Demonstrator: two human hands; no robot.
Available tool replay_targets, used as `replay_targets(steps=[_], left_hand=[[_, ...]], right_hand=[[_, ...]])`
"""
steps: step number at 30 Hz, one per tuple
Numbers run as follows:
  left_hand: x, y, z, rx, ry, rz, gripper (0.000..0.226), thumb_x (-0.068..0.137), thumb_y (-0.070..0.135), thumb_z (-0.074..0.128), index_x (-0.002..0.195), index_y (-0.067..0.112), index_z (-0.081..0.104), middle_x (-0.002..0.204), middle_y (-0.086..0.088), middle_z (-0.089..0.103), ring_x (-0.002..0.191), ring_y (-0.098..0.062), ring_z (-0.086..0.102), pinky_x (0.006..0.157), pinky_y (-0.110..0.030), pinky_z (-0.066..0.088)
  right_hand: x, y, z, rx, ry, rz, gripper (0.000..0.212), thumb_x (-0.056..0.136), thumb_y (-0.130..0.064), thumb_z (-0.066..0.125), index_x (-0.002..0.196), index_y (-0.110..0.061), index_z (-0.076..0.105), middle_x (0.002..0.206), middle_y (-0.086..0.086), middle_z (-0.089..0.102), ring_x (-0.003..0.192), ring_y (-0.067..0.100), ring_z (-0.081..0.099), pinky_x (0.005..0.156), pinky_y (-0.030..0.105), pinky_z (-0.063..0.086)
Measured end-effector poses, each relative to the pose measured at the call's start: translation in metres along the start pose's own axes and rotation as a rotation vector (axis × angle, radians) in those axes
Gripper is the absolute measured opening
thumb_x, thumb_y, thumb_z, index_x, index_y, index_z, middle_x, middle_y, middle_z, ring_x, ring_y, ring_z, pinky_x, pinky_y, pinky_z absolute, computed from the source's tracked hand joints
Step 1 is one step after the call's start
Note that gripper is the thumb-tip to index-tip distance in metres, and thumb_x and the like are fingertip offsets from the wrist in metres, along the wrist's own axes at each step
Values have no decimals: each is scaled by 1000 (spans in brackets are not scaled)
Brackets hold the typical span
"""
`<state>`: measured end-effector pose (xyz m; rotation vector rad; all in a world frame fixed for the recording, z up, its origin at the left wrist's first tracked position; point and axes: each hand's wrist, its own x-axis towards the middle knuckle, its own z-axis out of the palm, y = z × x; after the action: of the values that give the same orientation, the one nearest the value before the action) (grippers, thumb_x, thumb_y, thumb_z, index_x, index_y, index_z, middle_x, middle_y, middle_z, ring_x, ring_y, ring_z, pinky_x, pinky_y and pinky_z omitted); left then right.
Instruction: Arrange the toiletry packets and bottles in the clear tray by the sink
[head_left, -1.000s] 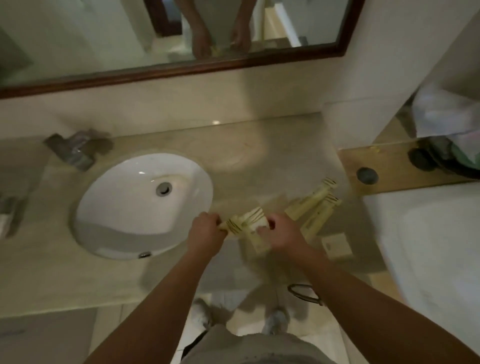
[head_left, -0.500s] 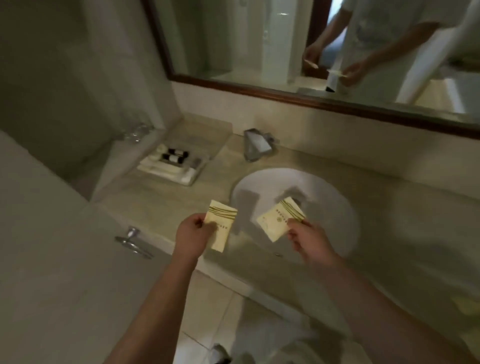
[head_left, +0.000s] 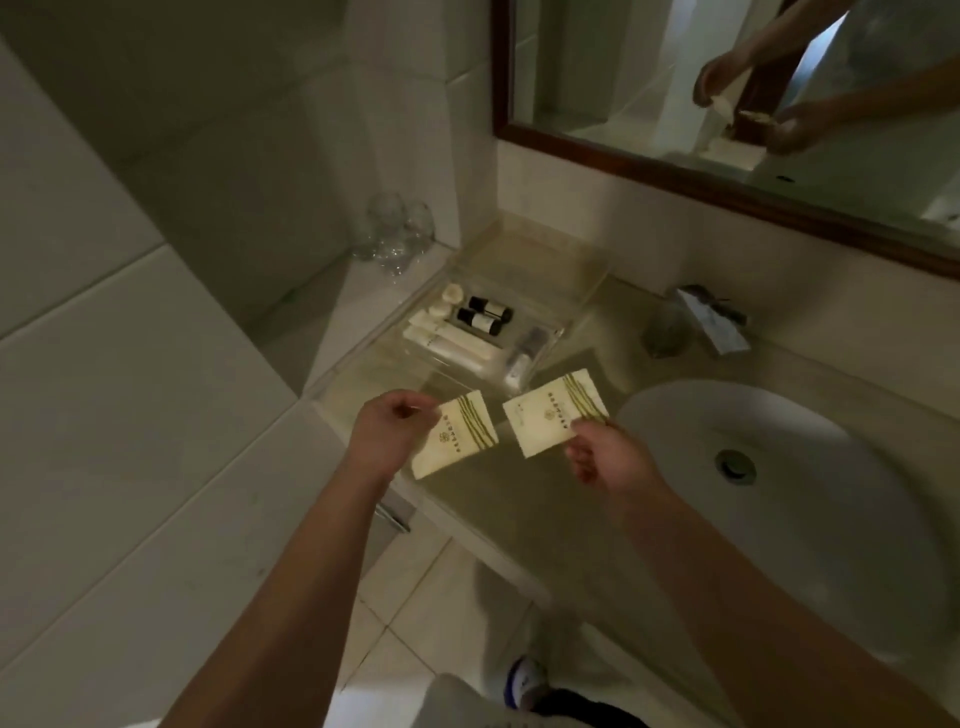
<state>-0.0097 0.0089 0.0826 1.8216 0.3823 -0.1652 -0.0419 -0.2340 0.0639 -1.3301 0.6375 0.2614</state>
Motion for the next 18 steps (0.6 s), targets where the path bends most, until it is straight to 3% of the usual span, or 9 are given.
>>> replay_targets(steps=[3, 6, 9, 12, 15, 18], left_hand=[[29, 11, -3, 51, 14, 7, 9, 77, 7, 74, 80, 8, 66, 77, -3, 70, 67, -11, 66, 59, -20, 50], [62, 16, -8, 95, 13, -4, 6, 75, 5, 74, 78, 6, 69, 73, -2, 70, 59, -7, 64, 53, -16, 49], [98, 22, -10, 159, 35, 26, 11, 78, 8, 71, 72, 17, 73, 68, 6, 71, 58, -4, 65, 51, -15, 49], [136, 27, -3, 206, 22, 15, 15, 83, 12, 65, 73, 20, 75, 72, 6, 72, 60, -8, 69, 47, -17, 50], [181, 31, 3, 342, -71, 31, 9, 84, 18, 65, 82, 19, 74, 80, 2, 72, 67, -15, 70, 57, -26, 56], [222, 35, 9, 458, -195, 103, 7, 84, 21, 65, 83, 24, 71, 79, 7, 69, 64, -6, 66, 51, -17, 47]], right_hand=[[34, -10, 16, -5, 17, 44, 7, 91, -17, 59, 92, -13, 65, 63, -2, 53, 55, 8, 44, 51, 24, 34], [62, -13, 33, 22, -15, 94, 5, 89, -15, 61, 90, -14, 66, 58, -3, 55, 53, 9, 47, 53, 26, 37], [84, -16, 45, 1, -18, 65, 14, 85, -10, 62, 96, -17, 68, 62, 0, 62, 57, 12, 53, 56, 29, 41], [101, -16, 51, 34, 28, 130, 15, 85, -8, 62, 96, -17, 66, 59, 0, 66, 50, 10, 55, 49, 26, 43], [121, -10, 59, 11, 49, 194, 18, 84, -12, 64, 101, -17, 65, 71, 3, 72, 57, 14, 60, 57, 31, 47], [131, -11, 73, 3, 112, 230, 16, 86, -13, 65, 99, -21, 64, 83, 5, 76, 67, 17, 65, 62, 33, 52]])
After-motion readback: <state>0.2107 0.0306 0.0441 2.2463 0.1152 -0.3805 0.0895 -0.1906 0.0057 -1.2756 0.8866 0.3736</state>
